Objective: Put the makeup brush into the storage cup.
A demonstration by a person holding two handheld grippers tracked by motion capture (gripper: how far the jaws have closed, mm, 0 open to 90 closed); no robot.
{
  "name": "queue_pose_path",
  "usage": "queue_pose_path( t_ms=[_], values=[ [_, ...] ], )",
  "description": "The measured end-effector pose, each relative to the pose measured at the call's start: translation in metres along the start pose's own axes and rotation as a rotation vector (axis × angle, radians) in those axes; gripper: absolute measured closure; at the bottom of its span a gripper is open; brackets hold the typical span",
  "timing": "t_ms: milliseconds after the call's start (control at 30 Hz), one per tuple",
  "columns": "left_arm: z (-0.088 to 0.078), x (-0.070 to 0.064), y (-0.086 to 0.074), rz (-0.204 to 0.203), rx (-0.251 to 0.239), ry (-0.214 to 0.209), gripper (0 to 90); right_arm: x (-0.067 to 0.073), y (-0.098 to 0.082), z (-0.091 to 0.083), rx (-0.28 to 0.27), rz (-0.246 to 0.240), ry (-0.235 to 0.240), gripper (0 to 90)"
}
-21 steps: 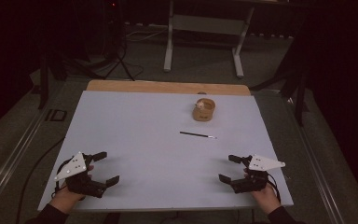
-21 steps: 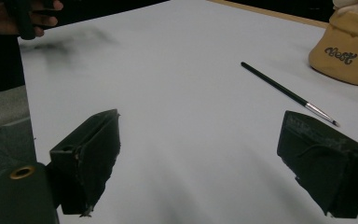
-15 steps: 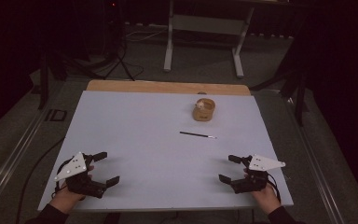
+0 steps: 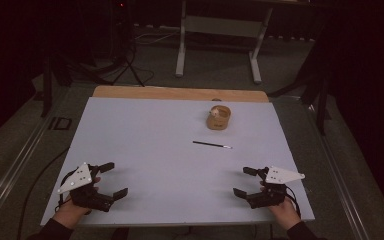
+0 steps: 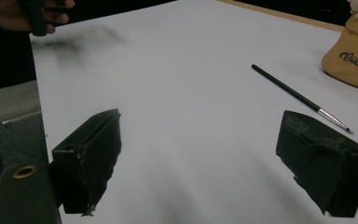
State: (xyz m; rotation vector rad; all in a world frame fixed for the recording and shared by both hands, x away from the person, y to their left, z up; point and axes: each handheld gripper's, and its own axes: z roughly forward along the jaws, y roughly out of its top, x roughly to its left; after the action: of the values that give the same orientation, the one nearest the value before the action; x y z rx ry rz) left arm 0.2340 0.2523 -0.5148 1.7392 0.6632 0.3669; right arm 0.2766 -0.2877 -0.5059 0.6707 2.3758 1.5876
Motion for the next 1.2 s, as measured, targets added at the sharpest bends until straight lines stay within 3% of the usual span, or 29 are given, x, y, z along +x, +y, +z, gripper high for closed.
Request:
queue_pose_path(
  t_ms=[267,400,667,1000,1200],
  values=[
    [0.000,0.000,0.000,-0.003,0.001,-0.001,0.0,0.001,0.000,0.002,0.007,0.002,0.005,13.9],
    [0.000,0.001,0.000,-0.004,-0.001,-0.001,0.0,0.000,0.006,-0.001,-0.005,0.017,0.010,13.8],
    [0.000,0.001,0.001,-0.003,-0.013,-0.001,0.0,0.004,0.016,0.000,0.003,0.004,0.009,13.8],
    [-0.001,0.000,0.002,0.001,-0.016,-0.007,0.0,-0.018,0.047,0.001,0.038,-0.017,0.018,14.5],
    [-0.001,0.001,0.002,0.002,-0.018,-0.010,0.0,-0.035,0.056,0.007,0.071,-0.027,-0.008,13.7]
  ],
)
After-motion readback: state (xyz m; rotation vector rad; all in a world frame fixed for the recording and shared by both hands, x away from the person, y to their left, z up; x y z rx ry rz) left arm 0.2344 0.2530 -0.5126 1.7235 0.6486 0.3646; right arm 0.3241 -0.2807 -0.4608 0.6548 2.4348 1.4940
